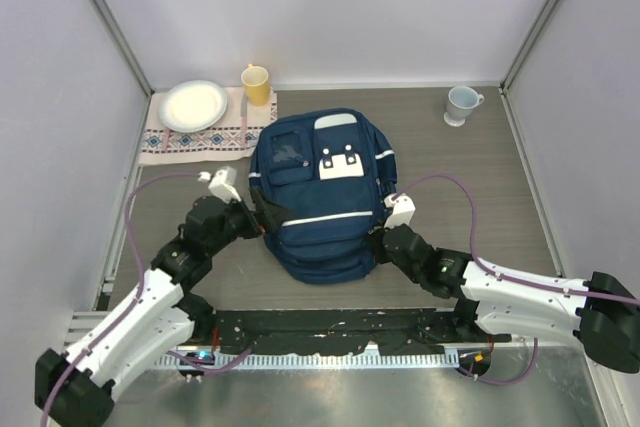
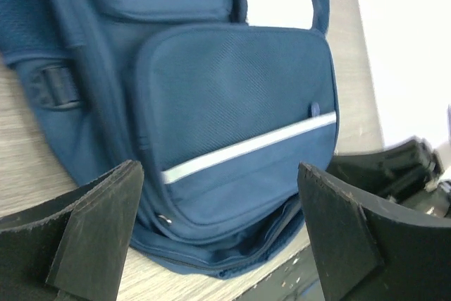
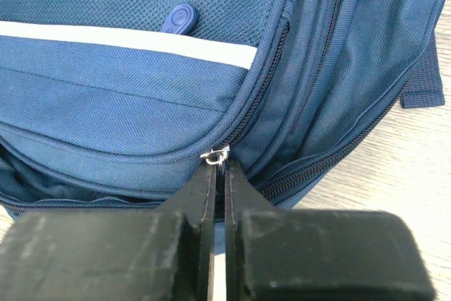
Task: Pack the student bag
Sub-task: Zip the student bag at the center of the board.
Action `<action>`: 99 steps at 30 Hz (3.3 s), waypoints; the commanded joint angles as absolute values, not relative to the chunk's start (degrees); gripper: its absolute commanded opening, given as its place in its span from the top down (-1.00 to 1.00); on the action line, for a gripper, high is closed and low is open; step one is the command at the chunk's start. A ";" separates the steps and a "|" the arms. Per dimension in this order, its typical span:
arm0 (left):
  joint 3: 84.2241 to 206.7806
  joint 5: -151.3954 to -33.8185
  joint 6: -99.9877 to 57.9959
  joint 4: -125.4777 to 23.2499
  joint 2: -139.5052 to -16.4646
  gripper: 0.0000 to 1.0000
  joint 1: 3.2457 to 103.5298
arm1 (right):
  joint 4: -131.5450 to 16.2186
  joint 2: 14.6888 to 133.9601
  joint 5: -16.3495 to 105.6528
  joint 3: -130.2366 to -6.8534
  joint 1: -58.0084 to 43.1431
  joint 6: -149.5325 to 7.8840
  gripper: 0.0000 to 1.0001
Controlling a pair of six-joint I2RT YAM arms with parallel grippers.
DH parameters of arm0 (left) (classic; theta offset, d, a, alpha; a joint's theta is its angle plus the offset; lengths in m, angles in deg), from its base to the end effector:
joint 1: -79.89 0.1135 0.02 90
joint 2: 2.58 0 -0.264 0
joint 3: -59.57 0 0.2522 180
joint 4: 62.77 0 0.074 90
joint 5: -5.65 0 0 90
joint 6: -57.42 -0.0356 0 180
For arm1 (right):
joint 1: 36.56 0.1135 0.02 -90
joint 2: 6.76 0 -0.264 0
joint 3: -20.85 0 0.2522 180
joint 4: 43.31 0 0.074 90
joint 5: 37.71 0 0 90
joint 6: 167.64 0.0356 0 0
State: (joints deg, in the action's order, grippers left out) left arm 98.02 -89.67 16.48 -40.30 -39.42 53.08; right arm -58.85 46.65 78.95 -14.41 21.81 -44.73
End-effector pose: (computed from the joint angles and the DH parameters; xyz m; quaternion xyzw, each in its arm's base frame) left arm 0.1441 -0.0765 0.2399 -0.1329 0.8122 -0.3786 0.4235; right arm 0.1134 0.1537 0.1882 -0.0829 0.8608 0.1861 0.4664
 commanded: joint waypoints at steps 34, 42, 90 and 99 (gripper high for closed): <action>110.86 -61.66 -36.80 -66.94 -79.57 -0.82 12.30 | -58.30 41.23 80.07 -14.53 21.54 -44.06 0.98; 110.86 -59.03 -36.62 -70.98 -82.64 -0.28 12.30 | -58.56 41.14 79.28 -14.88 21.54 -43.80 0.98; 97.06 -58.06 -25.98 -56.92 -63.48 1.00 12.83 | -75.26 47.91 95.79 -30.79 17.05 -52.23 0.99; 97.15 -58.95 -26.69 -57.54 -64.63 1.00 12.74 | -69.38 46.35 87.87 -30.18 16.53 -68.03 0.99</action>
